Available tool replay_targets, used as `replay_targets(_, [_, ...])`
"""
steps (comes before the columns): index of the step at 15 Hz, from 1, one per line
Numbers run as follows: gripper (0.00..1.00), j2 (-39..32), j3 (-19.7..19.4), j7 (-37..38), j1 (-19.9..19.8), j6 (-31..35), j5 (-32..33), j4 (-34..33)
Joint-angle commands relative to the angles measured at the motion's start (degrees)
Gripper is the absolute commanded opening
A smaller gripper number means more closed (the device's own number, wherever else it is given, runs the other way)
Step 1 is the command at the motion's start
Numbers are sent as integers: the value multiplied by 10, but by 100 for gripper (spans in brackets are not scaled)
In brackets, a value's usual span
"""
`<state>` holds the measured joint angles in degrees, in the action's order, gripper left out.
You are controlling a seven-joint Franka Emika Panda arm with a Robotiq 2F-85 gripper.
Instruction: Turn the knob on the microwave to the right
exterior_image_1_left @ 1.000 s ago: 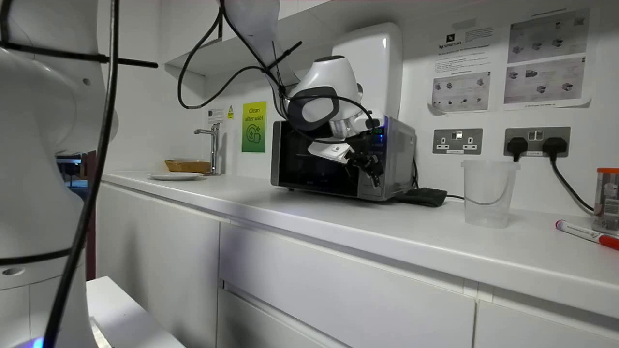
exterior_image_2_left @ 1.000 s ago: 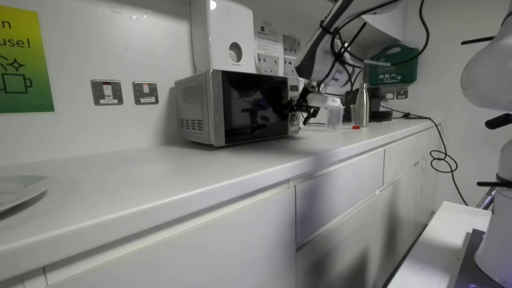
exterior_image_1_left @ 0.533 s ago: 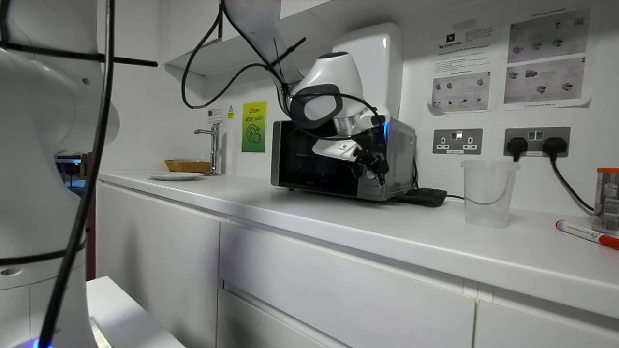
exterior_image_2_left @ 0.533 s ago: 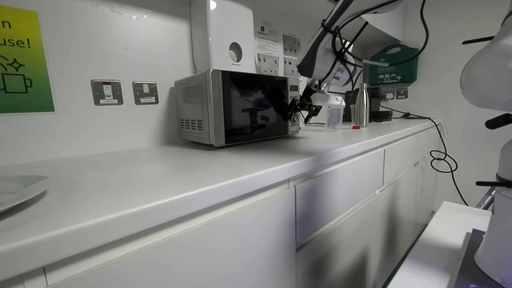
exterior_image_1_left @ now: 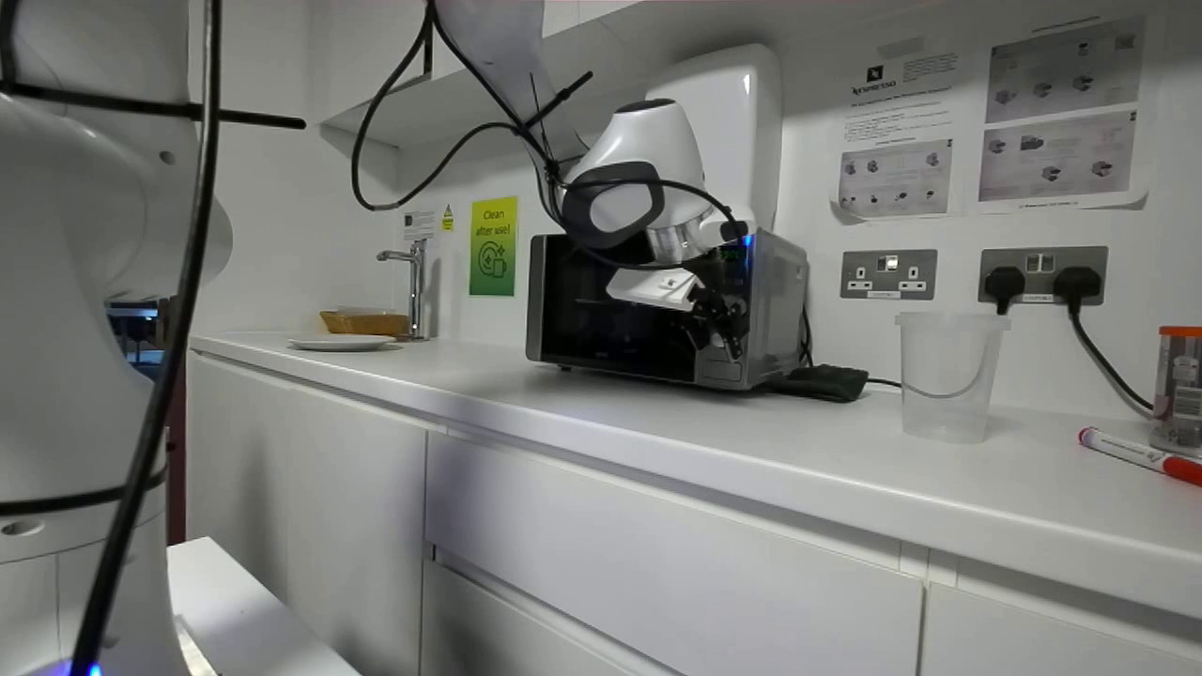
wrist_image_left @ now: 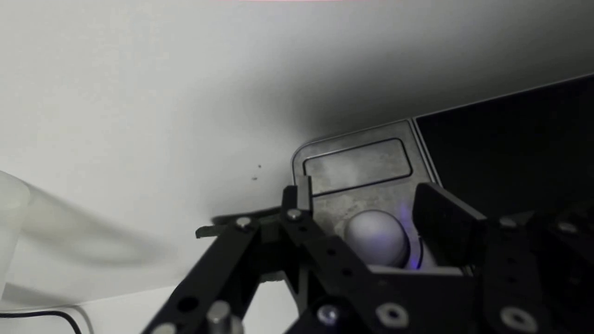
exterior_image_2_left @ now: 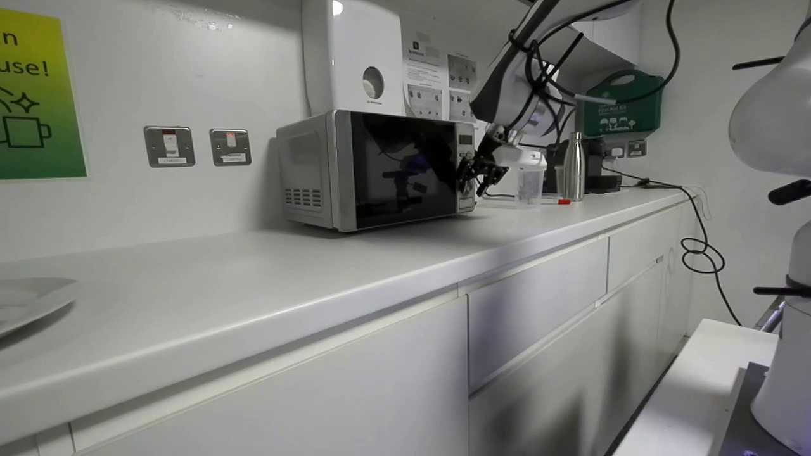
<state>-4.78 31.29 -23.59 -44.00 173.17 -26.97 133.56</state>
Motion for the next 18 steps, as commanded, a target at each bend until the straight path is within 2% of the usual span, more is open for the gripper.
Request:
replay_targets(1, [74, 9, 6, -26, -7, 0, -16, -8])
replay_targets(4, [79, 11, 12, -45, -11, -10, -31, -16])
replay_targets(9, [68, 16, 16, -78, -9, -11, -57, -21])
replay_targets(11, [69, 19, 16, -89, -9, -12, -67, -21])
replay_targets(16, [58, 26, 15, -110, -7, -10, -86, -20])
replay_targets(17, [50, 28, 15, -112, -7, -12, -91, -21])
replay_targets(18, [34, 29, 14, -114, -7, -11, -93, -20])
